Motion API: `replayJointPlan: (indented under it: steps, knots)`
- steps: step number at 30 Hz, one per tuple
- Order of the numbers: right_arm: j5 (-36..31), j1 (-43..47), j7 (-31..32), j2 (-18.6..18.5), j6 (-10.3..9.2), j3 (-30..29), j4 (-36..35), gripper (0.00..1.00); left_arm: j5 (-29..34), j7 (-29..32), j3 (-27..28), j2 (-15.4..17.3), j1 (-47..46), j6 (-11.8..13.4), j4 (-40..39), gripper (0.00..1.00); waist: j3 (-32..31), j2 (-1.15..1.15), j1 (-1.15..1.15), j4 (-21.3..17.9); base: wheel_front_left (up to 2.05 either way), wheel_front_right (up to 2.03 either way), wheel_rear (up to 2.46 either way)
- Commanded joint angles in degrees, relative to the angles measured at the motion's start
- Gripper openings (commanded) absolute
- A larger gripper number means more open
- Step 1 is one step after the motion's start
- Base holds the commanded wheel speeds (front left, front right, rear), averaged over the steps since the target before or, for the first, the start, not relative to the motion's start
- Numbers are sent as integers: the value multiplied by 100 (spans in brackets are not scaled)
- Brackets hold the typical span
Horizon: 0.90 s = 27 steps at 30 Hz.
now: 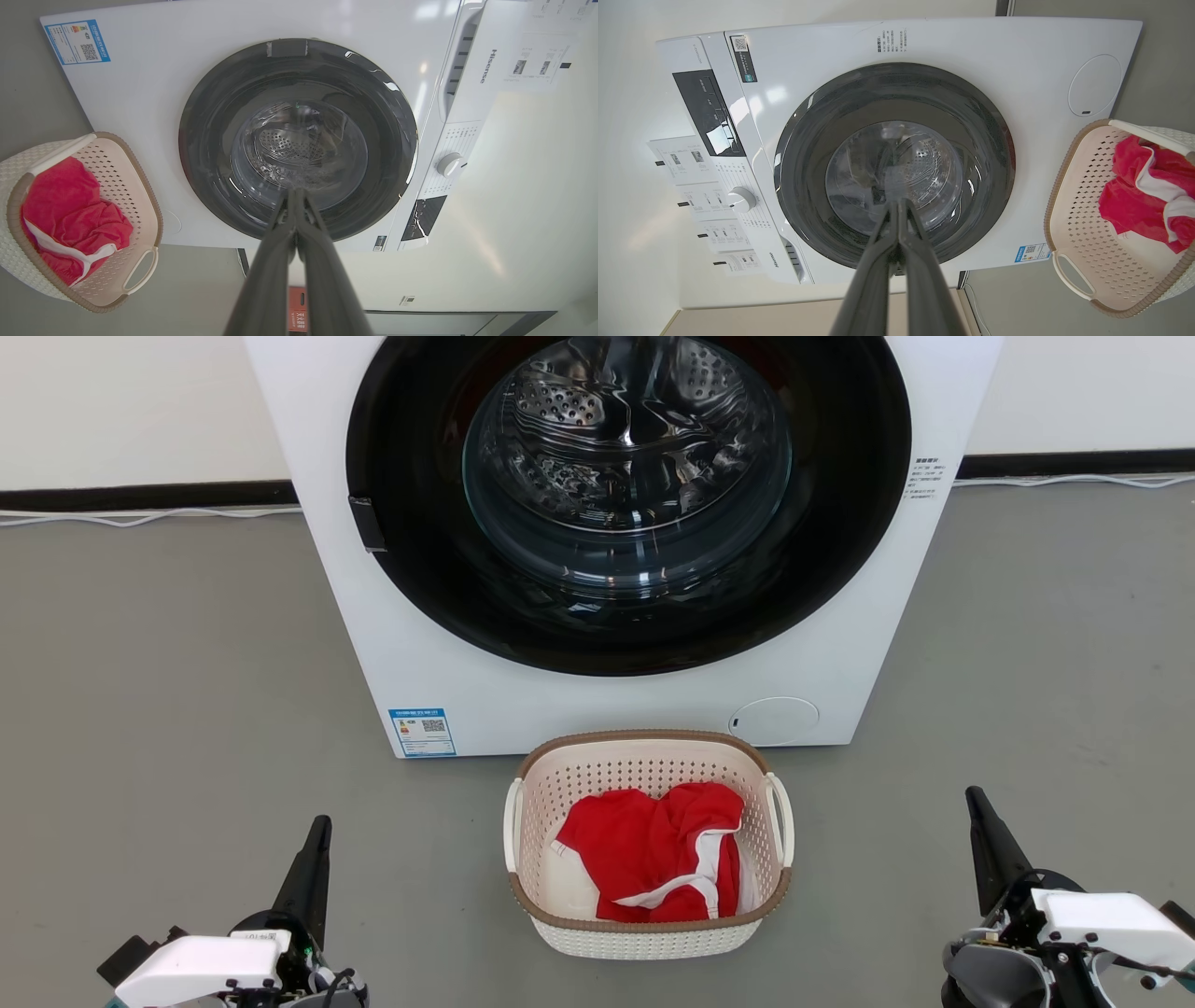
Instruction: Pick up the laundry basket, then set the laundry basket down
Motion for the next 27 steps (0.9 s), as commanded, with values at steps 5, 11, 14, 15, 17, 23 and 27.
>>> replayJointPlan:
  steps: [5,11,14,15,17,23,27]
  knots:
    - [38,-130,42,-60,42,108,-179,0,5,35,175,77,-319,-36,-166,0,0,0,0,0,0,0,0]
    - [38,-130,42,-60,42,108,-179,0,5,35,175,77,-319,-36,-166,0,0,0,0,0,0,0,0]
    - [38,-130,42,-60,42,108,-179,0,5,35,175,77,-319,-36,-166,0,0,0,0,0,0,0,0]
    - [38,-130,42,-60,42,108,-179,0,5,35,175,77,-319,-36,-166,0,0,0,0,0,0,0,0]
    - [38,-130,42,-60,42,108,-179,0,5,35,175,77,-319,-36,-166,0,0,0,0,0,0,0,0]
    - [38,-130,42,-60,42,108,-179,0,5,35,175,77,-319,-36,-166,0,0,0,0,0,0,0,0]
    - [38,-130,42,-60,42,108,-179,0,5,35,175,77,-319,-36,-166,0,0,0,0,0,0,0,0]
